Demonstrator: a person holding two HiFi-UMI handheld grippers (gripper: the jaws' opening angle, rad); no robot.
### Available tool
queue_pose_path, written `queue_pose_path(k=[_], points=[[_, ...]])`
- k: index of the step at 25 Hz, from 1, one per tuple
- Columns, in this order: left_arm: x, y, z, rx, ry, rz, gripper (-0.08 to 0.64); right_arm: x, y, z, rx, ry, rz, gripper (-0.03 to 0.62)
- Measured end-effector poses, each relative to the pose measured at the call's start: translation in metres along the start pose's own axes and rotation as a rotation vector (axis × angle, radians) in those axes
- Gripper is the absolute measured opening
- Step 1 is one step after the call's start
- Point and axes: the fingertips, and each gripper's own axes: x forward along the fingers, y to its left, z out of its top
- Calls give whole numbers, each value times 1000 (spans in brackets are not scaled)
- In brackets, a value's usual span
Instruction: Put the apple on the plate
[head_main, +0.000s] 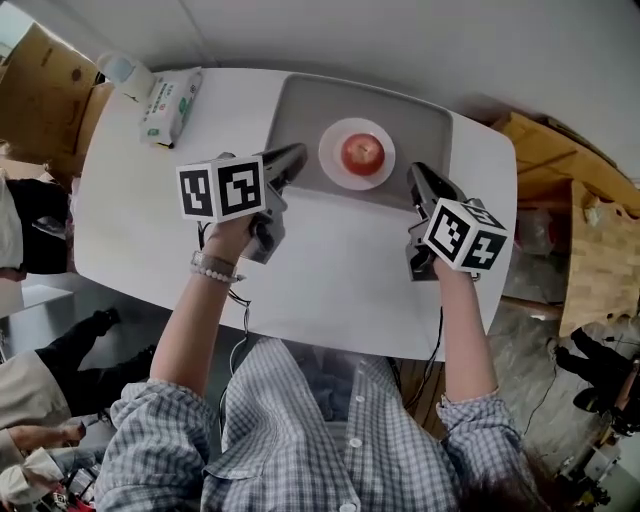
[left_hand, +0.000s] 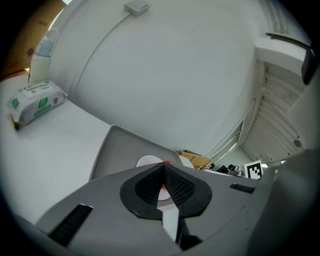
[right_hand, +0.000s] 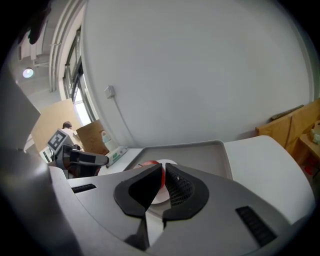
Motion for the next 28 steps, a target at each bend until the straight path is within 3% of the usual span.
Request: queue_pose_path(k=[7, 14, 18, 22, 28], points=[[-48, -41, 9, 225, -91, -30, 9, -49, 34, 9, -1, -91, 21, 35], [-99, -83, 9, 435, -130, -79, 9, -100, 74, 19, -6, -199, 50, 34], [-131, -100, 2, 466, -152, -96, 9, -131, 92, 22, -56, -256, 30, 34], [-166, -106, 8, 408, -231, -111, 9, -154, 109, 27, -124, -300, -4, 34], [-199, -112, 1, 425, -291, -67, 9, -183, 124, 27, -113, -366, -16, 34]])
